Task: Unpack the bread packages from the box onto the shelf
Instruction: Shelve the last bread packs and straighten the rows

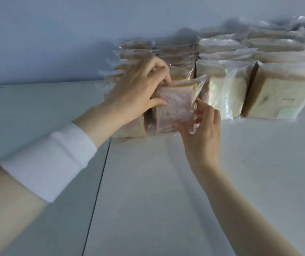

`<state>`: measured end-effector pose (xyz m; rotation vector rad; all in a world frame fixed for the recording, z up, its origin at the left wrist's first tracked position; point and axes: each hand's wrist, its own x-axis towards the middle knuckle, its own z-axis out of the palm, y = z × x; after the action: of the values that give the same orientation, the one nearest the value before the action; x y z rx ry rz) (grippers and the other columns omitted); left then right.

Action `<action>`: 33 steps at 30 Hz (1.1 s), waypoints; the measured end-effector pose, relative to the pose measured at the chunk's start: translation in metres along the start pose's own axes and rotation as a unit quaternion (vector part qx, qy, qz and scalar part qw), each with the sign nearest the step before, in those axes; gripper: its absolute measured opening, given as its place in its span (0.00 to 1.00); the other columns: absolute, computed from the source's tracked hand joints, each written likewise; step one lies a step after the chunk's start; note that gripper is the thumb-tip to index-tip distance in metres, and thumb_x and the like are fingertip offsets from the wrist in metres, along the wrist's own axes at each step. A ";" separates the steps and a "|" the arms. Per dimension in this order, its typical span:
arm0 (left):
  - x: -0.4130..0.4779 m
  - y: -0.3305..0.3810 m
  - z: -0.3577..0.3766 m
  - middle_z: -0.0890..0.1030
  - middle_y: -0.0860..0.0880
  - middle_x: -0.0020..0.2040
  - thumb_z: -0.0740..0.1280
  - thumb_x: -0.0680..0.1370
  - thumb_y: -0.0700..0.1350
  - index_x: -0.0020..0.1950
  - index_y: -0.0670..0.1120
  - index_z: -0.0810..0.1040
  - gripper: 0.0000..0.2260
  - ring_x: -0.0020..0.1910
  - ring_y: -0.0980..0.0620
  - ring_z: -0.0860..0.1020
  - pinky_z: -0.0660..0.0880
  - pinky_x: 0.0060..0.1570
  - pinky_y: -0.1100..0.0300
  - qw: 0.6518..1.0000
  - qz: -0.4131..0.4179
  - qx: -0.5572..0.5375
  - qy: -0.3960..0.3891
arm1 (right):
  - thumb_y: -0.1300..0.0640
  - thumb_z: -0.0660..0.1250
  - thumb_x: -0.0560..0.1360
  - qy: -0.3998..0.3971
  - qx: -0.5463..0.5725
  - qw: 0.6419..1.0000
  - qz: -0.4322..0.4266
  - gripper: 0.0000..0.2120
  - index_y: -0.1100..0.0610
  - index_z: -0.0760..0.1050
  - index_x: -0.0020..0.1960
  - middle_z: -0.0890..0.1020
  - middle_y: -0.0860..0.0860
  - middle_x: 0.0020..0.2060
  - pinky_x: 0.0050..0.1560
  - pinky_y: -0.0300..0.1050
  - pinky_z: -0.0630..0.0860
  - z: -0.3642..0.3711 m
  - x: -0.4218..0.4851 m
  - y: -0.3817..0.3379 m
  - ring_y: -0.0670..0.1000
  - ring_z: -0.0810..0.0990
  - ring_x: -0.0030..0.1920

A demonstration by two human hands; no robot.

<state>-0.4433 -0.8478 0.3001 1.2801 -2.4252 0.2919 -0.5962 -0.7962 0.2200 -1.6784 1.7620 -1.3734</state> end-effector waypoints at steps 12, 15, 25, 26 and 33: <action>-0.021 -0.013 0.007 0.68 0.37 0.68 0.69 0.65 0.58 0.69 0.40 0.66 0.38 0.67 0.38 0.67 0.62 0.67 0.47 0.997 -0.019 0.011 0.080 | 0.56 0.72 0.69 -0.058 -0.046 0.997 0.019 0.34 0.59 0.62 0.70 0.70 0.56 0.60 0.61 0.41 0.66 0.004 0.006 0.003 0.55 0.71 0.61; -0.066 -0.014 0.018 0.56 0.30 0.72 0.72 0.62 0.59 0.73 0.35 0.56 0.49 0.72 0.34 0.56 0.52 0.72 0.50 0.967 -0.198 -0.057 0.148 | 0.55 0.73 0.68 -0.048 -0.035 0.998 0.016 0.40 0.56 0.57 0.73 0.69 0.55 0.62 0.64 0.49 0.68 0.000 -0.001 -0.001 0.55 0.70 0.62; -0.080 -0.015 0.067 0.54 0.32 0.72 0.76 0.68 0.38 0.73 0.31 0.44 0.48 0.74 0.38 0.57 0.58 0.73 0.44 0.901 -0.297 -0.282 0.145 | 0.60 0.73 0.69 -0.030 -0.079 0.996 -0.032 0.45 0.52 0.48 0.76 0.66 0.55 0.68 0.61 0.45 0.67 0.013 0.003 -0.002 0.55 0.66 0.68; -0.077 -0.018 0.071 0.54 0.31 0.72 0.75 0.68 0.38 0.72 0.30 0.43 0.48 0.74 0.37 0.56 0.58 0.72 0.42 0.903 -0.290 -0.280 0.146 | 0.60 0.73 0.68 -0.026 -0.077 0.996 -0.029 0.45 0.53 0.49 0.76 0.66 0.55 0.67 0.61 0.45 0.67 0.016 0.004 -0.002 0.55 0.66 0.68; -0.076 -0.024 0.080 0.48 0.29 0.72 0.74 0.69 0.37 0.71 0.27 0.40 0.47 0.75 0.36 0.51 0.50 0.73 0.51 0.917 -0.245 -0.284 0.133 | 0.59 0.73 0.69 -0.031 -0.053 0.998 0.009 0.45 0.54 0.48 0.76 0.63 0.54 0.69 0.63 0.43 0.66 0.023 0.006 0.000 0.54 0.64 0.69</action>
<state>-0.4033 -0.8330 0.1955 1.3917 -1.6969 -0.3377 -0.5799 -0.8109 0.2118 -1.7349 1.8398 -1.2268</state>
